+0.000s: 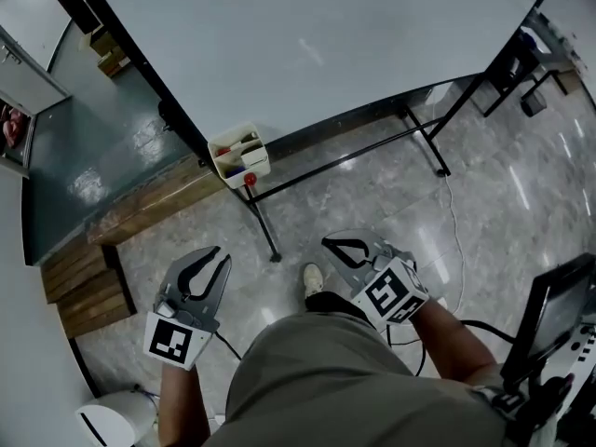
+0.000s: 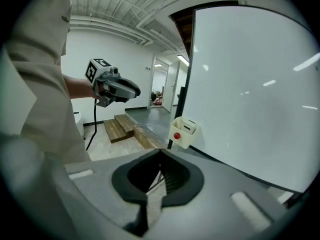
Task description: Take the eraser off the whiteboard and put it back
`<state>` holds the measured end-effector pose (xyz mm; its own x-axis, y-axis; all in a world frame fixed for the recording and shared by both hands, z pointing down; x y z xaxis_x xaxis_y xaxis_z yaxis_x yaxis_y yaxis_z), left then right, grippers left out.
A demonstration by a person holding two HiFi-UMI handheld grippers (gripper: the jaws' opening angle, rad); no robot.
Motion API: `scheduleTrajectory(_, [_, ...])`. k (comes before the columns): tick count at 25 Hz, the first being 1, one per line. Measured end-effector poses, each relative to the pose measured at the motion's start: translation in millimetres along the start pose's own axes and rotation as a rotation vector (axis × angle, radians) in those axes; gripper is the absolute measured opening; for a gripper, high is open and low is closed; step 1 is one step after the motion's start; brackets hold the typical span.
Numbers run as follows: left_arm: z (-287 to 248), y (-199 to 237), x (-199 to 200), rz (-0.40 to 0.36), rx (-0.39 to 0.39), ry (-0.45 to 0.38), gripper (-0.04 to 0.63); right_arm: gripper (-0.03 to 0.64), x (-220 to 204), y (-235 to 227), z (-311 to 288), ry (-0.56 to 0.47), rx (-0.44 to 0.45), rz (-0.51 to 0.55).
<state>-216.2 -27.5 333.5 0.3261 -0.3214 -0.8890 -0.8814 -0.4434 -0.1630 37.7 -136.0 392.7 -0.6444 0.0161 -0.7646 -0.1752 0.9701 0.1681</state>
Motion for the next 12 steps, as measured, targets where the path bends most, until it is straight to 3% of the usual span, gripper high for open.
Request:
scheduleTrajectory(3, [44.5, -31.0, -16.0, 0.019, -0.011, -0.016, 0.008, 0.002, 9.4, 42.9, 7.9, -0.02, 0.001, 0.033])
scheduleTrajectory(7, [96.3, -71.3, -34.5, 0.028, -0.034, -0.036, 0.006, 0.002, 17.8, 101.6, 26.0, -0.033, -0.001, 0.066])
scheduleTrajectory(12, [150.1, -128.8, -55.6, 0.029, -0.073, -0.004, 0.006, 0.002, 16.1, 176.0, 65.0, -0.043, -0.005, 0.061])
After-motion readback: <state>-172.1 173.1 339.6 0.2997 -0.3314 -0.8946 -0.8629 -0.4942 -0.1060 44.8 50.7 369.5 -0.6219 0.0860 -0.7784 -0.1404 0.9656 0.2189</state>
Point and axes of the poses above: the fingertips, and each gripper's own axes: z backward along the fingers, y to its left, x out of its top, the point moved 9 cm from there along z, backward along the fingers, and after that the axes turned 7 degrees about y, right-handed, at the moved point
